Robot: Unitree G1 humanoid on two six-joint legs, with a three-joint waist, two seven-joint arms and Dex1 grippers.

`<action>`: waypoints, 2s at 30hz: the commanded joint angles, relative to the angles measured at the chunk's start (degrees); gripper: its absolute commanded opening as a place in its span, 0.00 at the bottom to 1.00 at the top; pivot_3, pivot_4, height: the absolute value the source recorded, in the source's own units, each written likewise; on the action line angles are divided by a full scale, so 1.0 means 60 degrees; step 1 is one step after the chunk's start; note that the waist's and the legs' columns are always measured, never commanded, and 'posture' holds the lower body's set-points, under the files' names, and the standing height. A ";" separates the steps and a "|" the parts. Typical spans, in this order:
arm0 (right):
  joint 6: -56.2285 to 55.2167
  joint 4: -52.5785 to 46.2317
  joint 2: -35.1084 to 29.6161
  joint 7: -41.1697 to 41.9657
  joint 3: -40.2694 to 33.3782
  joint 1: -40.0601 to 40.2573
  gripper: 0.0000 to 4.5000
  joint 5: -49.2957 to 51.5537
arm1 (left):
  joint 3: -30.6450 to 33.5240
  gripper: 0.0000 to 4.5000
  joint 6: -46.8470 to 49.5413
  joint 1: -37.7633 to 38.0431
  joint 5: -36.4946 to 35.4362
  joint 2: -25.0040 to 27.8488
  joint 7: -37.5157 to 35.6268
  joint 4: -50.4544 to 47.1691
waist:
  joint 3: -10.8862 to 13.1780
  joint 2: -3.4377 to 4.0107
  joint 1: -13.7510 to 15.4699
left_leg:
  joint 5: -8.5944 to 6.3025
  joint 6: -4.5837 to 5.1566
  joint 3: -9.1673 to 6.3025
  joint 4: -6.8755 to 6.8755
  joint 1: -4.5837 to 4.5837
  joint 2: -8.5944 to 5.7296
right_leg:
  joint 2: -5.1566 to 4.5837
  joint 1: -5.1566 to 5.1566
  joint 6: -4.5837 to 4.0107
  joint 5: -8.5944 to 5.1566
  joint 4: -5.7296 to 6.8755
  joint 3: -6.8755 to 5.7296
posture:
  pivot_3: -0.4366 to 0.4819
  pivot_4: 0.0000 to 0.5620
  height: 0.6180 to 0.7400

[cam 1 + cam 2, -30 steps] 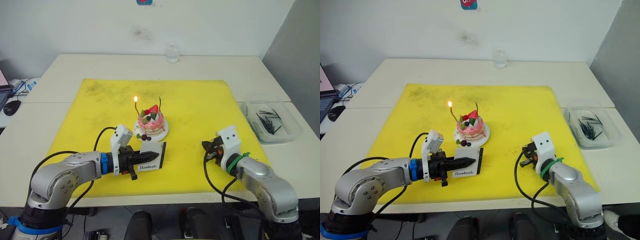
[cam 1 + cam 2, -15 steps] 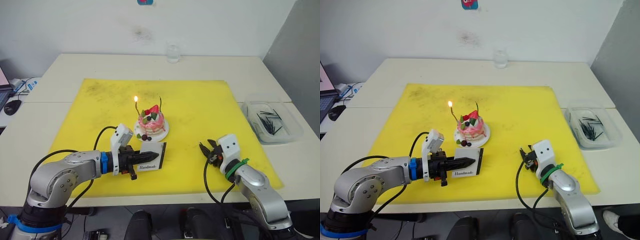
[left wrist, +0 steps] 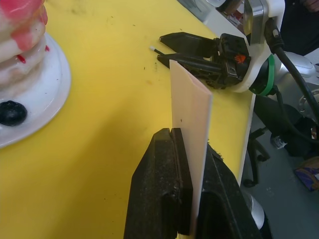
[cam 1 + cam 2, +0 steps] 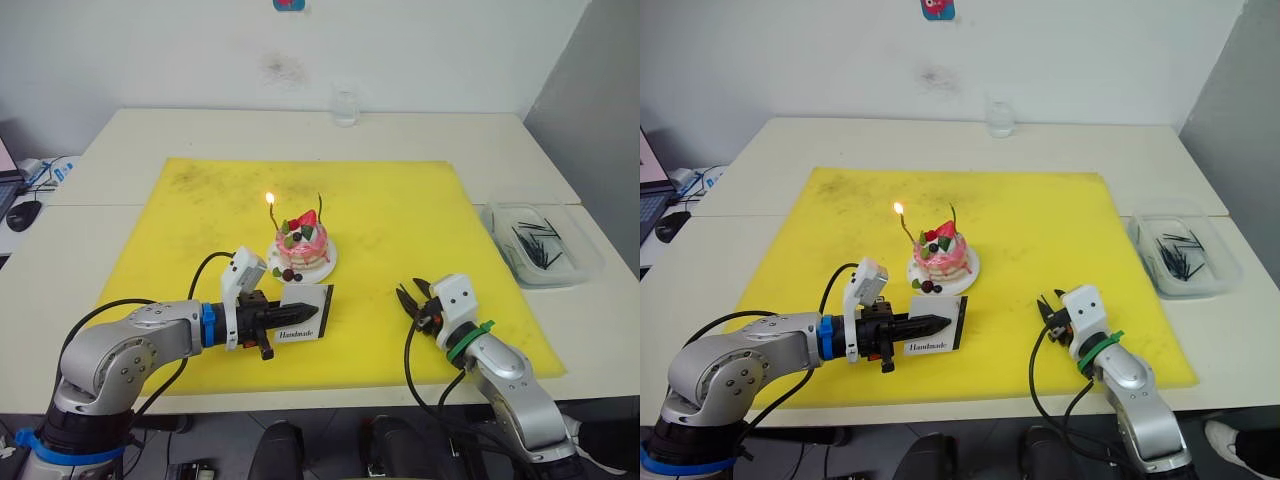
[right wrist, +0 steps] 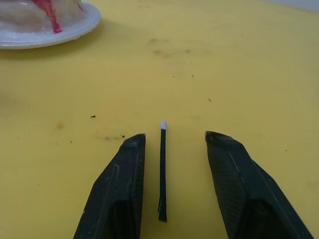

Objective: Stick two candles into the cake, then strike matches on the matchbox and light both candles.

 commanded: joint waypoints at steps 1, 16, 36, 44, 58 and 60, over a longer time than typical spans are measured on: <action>0.0096 0.0135 0.0120 0.0044 0.0326 0.0103 0.44 -0.0082 | 0.0092 0.00 -0.0001 -0.0126 -0.0122 0.0100 -0.0076 -0.0176 | -0.0006 -0.0010 -0.0004 | 0.0000 0.0000 -0.0001 0.0000 0.0001 0.0001 | 0.0000 0.0000 0.0000 0.0000 0.0000 0.0000 | 0.48 0.27 1.00; 0.0611 -0.0001 0.0426 -0.0184 0.0232 0.0104 0.00 -0.0056 | 0.0025 0.00 0.0031 -0.0167 -0.0125 0.0046 -0.0084 -0.0141 | -0.0023 -0.0031 -0.0010 | 0.0000 0.0000 -0.0005 0.0000 0.0015 0.0004 | 0.0000 0.0013 -0.0001 0.0000 0.0001 0.0001 | 0.48 0.27 1.00; 0.2637 -0.3434 -0.1225 0.1181 -0.0226 -0.0871 0.00 0.0988 | 0.0117 0.00 0.0600 -0.0912 -0.0823 -0.1055 0.0769 0.0218 | -0.0018 -0.0023 0.0015 | 0.0000 0.0000 -0.0006 0.0007 0.0000 -0.0006 | 0.0000 0.0005 0.0001 0.0001 -0.0002 0.0003 | 0.48 0.27 1.00; 0.4029 -0.4781 -0.3593 0.2780 0.0274 -0.2158 0.00 0.1933 | -0.0108 0.00 0.0901 -0.1748 -0.0942 -0.1584 0.1001 0.0805 | -0.0019 -0.0026 0.0012 | 0.0000 0.0000 -0.0009 0.0005 -0.0002 -0.0010 | 0.0002 0.0013 0.0004 0.0001 -0.0011 -0.0011 | 0.48 0.27 1.00; 0.4027 -0.4140 -0.3349 0.2258 0.1385 -0.3068 0.00 0.1240 | -0.0133 0.00 0.1057 -0.1841 -0.1037 -0.1629 0.0970 0.0754 | -0.0018 -0.0027 0.0018 | 0.0000 0.0000 -0.0010 0.0009 -0.0007 -0.0015 | 0.0003 0.0010 0.0004 0.0001 -0.0011 -0.0008 | 0.48 0.27 1.00; 0.3996 -0.4087 -0.3312 0.2241 0.1490 -0.3080 0.00 0.1169 | -0.0126 0.00 0.1068 -0.1836 -0.1064 -0.1643 0.0986 0.0733 | -0.0018 -0.0027 0.0018 | 0.0000 0.0000 -0.0011 0.0008 -0.0007 -0.0014 | 0.0003 0.0010 0.0004 0.0001 -0.0010 -0.0010 | 0.48 0.27 1.00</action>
